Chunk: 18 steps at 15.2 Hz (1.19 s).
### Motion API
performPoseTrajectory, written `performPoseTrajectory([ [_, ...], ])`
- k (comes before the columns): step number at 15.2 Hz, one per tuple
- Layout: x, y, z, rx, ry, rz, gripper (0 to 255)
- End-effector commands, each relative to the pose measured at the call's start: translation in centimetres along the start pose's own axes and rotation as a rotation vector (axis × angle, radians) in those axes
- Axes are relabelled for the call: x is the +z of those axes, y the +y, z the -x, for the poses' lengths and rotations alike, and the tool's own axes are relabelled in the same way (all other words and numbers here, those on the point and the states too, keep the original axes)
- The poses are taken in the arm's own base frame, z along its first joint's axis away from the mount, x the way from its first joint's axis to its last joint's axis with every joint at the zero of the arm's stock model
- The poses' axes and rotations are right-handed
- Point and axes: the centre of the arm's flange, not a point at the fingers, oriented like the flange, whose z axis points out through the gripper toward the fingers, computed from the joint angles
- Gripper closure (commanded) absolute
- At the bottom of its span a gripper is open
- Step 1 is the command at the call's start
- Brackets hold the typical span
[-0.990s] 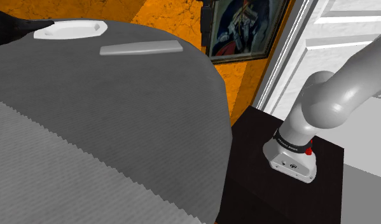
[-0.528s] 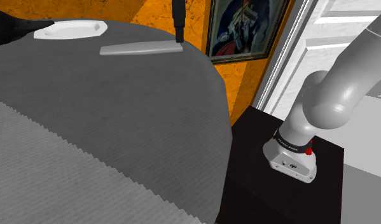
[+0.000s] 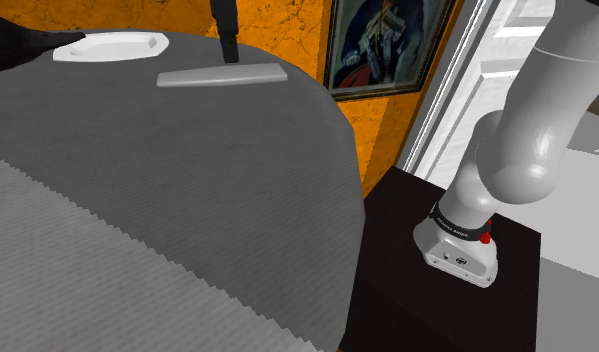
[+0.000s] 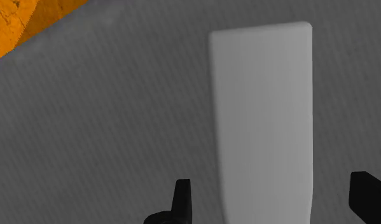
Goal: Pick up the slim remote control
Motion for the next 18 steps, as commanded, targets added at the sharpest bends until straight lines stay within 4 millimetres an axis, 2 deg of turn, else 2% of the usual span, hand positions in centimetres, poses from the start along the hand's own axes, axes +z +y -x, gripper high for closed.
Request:
performPoseTrajectory([
  [1, -0.4, -0.7, -1.6, -0.039, 0.005, 0.006, 0],
  [8, 3.6, -0.7, -1.6, -0.039, 0.005, 0.006, 0],
  [10, 3.6, -0.7, -1.6, -0.039, 0.005, 0.006, 0],
  [11, 3.6, -0.8, -1.7, -0.039, 0.005, 0.005, 255],
  [18, 3.6, -0.8, -1.6, -0.039, 0.005, 0.006, 255],
])
